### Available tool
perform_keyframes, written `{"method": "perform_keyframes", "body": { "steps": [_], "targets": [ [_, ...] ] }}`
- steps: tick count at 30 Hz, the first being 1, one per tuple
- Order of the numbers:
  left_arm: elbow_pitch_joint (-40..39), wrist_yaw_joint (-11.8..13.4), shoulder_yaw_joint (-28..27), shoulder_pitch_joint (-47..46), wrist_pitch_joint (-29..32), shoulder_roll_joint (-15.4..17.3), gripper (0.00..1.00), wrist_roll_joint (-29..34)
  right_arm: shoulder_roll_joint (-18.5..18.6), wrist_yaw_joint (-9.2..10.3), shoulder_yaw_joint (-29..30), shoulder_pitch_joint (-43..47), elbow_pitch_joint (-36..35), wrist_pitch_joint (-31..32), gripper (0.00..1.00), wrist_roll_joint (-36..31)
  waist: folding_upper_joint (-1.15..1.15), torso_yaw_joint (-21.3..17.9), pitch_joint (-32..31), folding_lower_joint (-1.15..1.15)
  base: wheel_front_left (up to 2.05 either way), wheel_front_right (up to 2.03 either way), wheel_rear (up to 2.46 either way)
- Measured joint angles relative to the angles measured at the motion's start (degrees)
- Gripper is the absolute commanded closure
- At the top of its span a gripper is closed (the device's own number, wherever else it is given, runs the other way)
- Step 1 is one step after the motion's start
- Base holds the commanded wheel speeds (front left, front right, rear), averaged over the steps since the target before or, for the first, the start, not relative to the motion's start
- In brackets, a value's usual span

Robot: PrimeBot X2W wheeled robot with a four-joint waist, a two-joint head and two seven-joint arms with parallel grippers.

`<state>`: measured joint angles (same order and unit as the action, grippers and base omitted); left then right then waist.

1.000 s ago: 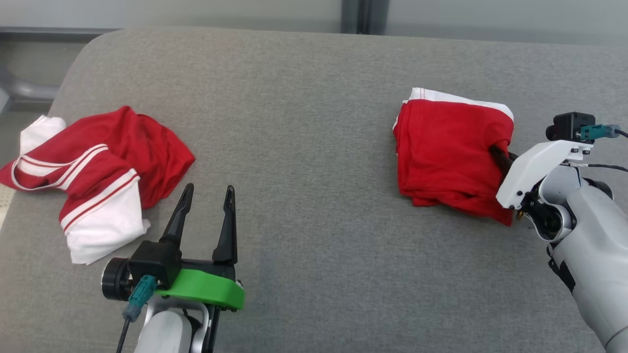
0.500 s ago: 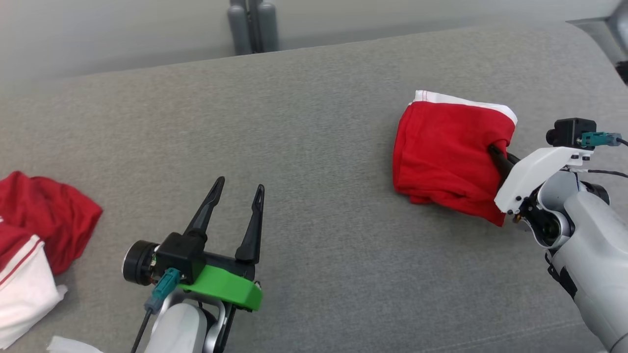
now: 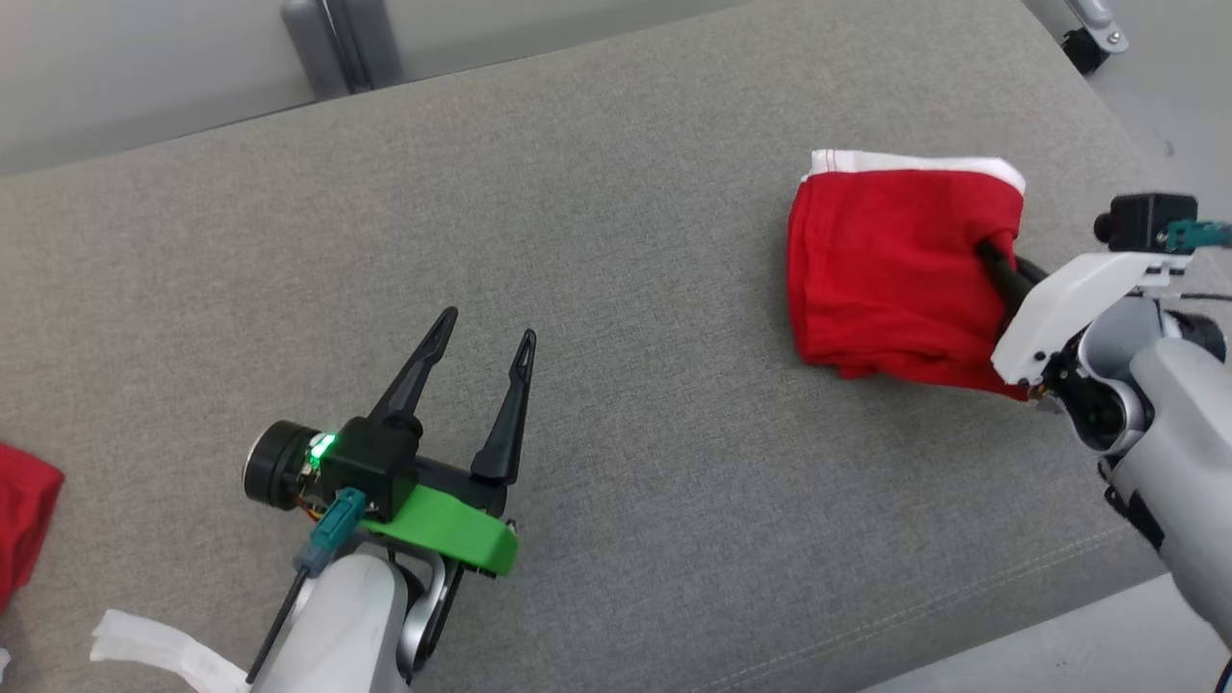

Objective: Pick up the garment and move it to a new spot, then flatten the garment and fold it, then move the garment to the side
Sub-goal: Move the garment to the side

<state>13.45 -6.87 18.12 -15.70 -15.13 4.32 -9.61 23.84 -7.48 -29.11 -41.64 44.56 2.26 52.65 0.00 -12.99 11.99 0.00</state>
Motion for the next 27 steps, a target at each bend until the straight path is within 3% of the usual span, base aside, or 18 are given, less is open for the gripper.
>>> {"method": "perform_keyframes", "body": {
  "steps": [6,13,19,25,26,27],
  "targets": [
    [-0.02,-0.16,0.94,-3.42,0.43,1.32,0.0,0.59,7.01,-0.01,-4.45,-6.07,-0.44,0.78,1.0,-1.47,0.0,0.37,4.5,0.0,0.0,0.0,0.0],
    [-0.96,-0.18,1.98,-6.32,1.36,2.08,0.0,1.6,13.59,-0.01,-8.58,-14.23,3.88,-0.35,1.0,-5.98,0.0,2.46,10.75,0.0,0.0,0.0,0.0],
    [-1.66,-0.16,2.23,-8.34,1.52,2.55,0.0,1.75,16.92,-0.02,-11.05,-20.54,10.35,-1.63,1.0,-10.13,0.0,4.55,15.75,0.01,0.0,0.0,0.0],
    [-1.12,-0.08,2.53,-8.78,1.34,2.41,0.0,1.68,17.71,-0.02,-13.7,-23.94,16.27,-0.38,1.0,-12.5,0.0,7.15,18.53,0.01,0.0,0.0,0.0],
    [-0.84,0.04,2.53,-8.81,1.16,2.41,0.0,1.64,17.7,-0.02,-13.93,-24.57,17.27,-0.08,0.85,-12.63,0.0,7.56,18.77,0.01,0.0,0.0,0.0],
    [-0.62,0.13,2.55,-8.85,1.1,2.37,0.0,1.6,17.58,-0.02,-13.93,-25.09,18.41,0.69,0.29,-12.62,0.0,7.95,18.91,0.01,0.0,0.0,0.0]
  ]
}}
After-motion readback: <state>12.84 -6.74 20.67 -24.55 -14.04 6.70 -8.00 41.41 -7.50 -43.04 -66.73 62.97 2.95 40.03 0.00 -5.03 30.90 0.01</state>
